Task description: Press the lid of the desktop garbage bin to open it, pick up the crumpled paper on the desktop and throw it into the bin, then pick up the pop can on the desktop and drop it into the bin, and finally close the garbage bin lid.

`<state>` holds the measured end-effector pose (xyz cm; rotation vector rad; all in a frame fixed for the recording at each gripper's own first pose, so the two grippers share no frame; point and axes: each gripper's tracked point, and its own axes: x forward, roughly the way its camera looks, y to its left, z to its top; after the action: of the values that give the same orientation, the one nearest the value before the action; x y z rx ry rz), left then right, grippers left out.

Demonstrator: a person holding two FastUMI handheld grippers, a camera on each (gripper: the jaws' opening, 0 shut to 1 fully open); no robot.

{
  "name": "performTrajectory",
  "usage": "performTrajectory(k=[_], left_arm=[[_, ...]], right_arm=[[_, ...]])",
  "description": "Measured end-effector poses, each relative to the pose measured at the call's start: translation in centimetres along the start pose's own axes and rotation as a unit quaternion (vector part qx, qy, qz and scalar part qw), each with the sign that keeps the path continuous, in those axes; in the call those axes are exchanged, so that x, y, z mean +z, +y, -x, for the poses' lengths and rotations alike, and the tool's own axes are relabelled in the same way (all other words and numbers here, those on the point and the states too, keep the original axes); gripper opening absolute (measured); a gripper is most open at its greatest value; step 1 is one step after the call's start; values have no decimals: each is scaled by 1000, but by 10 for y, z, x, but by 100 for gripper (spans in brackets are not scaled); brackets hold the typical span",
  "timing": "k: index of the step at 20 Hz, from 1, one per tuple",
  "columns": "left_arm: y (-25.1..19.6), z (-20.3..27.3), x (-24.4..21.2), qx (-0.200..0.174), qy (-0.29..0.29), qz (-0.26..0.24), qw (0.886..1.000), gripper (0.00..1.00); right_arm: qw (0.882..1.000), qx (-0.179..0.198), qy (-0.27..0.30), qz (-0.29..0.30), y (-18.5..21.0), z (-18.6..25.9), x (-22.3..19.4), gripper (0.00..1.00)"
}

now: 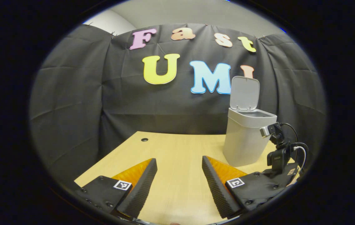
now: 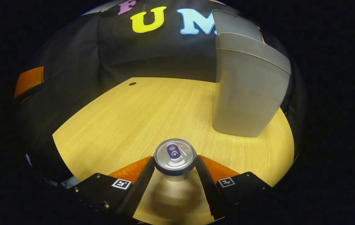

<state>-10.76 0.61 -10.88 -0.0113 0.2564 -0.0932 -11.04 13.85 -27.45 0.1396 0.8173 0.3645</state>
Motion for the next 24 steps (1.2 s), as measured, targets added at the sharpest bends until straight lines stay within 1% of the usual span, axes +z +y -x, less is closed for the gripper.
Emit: performTrajectory(k=[1, 2, 8, 9, 11, 12, 15, 17, 18, 22, 23, 24], left_arm=[[-1, -1, -1, 0, 1, 0, 1000, 95], [-1, -3, -1, 0, 2, 2, 1000, 98], [-8, -12, -4, -5, 9, 11, 1000, 98], [-10, -13, -4, -6, 10, 13, 1000, 95], [-15, -16, -5, -10, 11, 14, 1000, 92], [-17, -17, -4, -12, 10, 13, 1000, 96], [-26, -21, -6, -15, 10, 5, 1000, 96], [-31, -22, -6, -17, 8, -1, 1000, 92], [-33, -24, -5, -18, 7, -1, 1000, 96], [-36, -25, -2, -18, 3, -2, 1000, 96], [-35, -25, -2, -17, 1, -1, 1000, 94], [-35, -25, -2, -16, 2, 1, 1000, 96]], right_arm=[[1000, -2, 0, 2, -1, 1, 0, 85], [1000, -4, 0, 4, -1, 1, 1, 84], [1000, -6, -23, -1, -5, 15, 12, 83], [1000, -5, -31, -4, -6, 19, 16, 83], [999, 2, -49, -12, -6, 30, 30, 83], [998, 6, -61, -15, -6, 38, 38, 83], [994, 14, -102, -21, -9, 59, 68, 83], [990, 18, -134, -29, -11, 76, 90, 83], [988, 22, -149, -33, -13, 85, 103, 83], [973, 34, -224, -43, -21, 120, 159, 83], [968, 30, -245, -41, -25, 127, 173, 83], [964, 20, -263, -35, -33, 133, 185, 83]])
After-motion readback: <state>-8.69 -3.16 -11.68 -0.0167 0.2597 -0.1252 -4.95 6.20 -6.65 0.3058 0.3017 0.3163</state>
